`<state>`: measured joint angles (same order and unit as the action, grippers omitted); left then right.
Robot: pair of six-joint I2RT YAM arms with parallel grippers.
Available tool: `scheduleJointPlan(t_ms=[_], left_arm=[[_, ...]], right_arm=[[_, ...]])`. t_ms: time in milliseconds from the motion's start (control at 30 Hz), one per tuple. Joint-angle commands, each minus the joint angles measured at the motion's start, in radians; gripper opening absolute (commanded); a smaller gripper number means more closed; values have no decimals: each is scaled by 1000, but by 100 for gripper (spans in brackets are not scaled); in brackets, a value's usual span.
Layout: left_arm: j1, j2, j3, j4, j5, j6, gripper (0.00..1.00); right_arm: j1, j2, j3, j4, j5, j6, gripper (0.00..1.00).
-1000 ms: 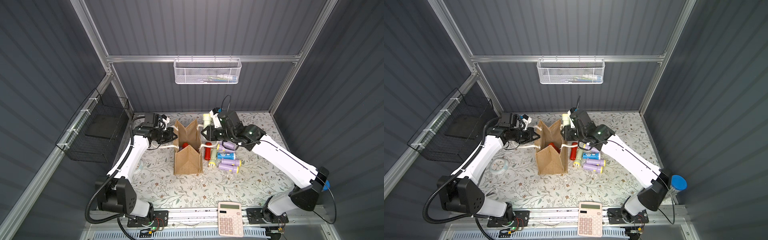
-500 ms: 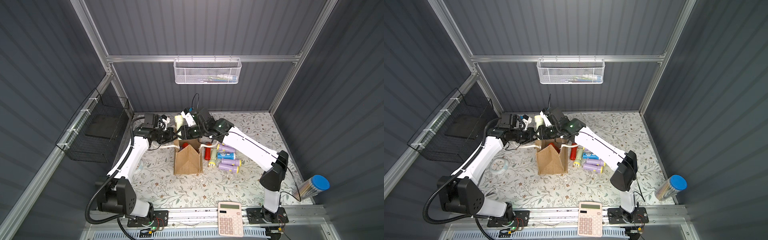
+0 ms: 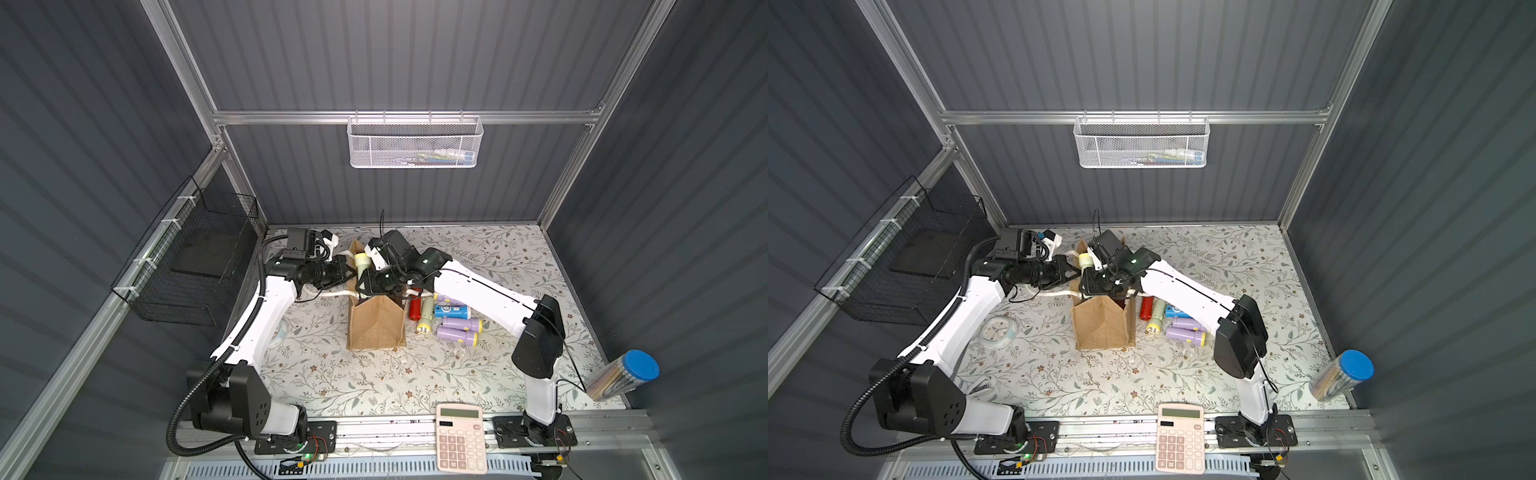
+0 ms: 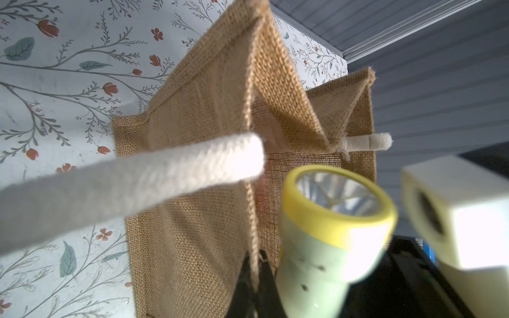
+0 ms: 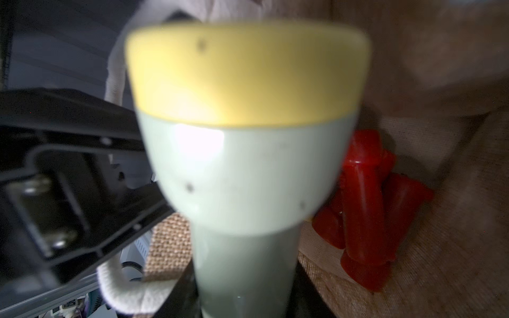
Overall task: Put the flashlights into the tote bags
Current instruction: Place the flashlight in the canvas bag.
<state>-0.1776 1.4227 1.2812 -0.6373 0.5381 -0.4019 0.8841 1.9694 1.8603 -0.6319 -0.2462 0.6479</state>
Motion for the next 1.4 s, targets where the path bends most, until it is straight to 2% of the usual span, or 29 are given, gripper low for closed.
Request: scheduleJointPlan(t_ms=[0,200,433,800,1100,1367], left_arm=[[-1,-18,2,7,0,-7,0],[0,-3,1,11,3,0,0],[-1,8,1,12,22,-2,0],[-1,17,-18,27,47,-9,0],[0,14,-11,19,37,-8,0],[0,10,-3,1,2,0,0]], right_arm=[[-1,17,-19,-9,18,6,20],[-1,89,8,-118,15,-13,21],[-1,229,121,-277,-13,-61,24],[-1,320,212,-355,19,-87,26],[-1,366,207,-438,143,-120,33],[-1,362,160,-449,161,-136,48]])
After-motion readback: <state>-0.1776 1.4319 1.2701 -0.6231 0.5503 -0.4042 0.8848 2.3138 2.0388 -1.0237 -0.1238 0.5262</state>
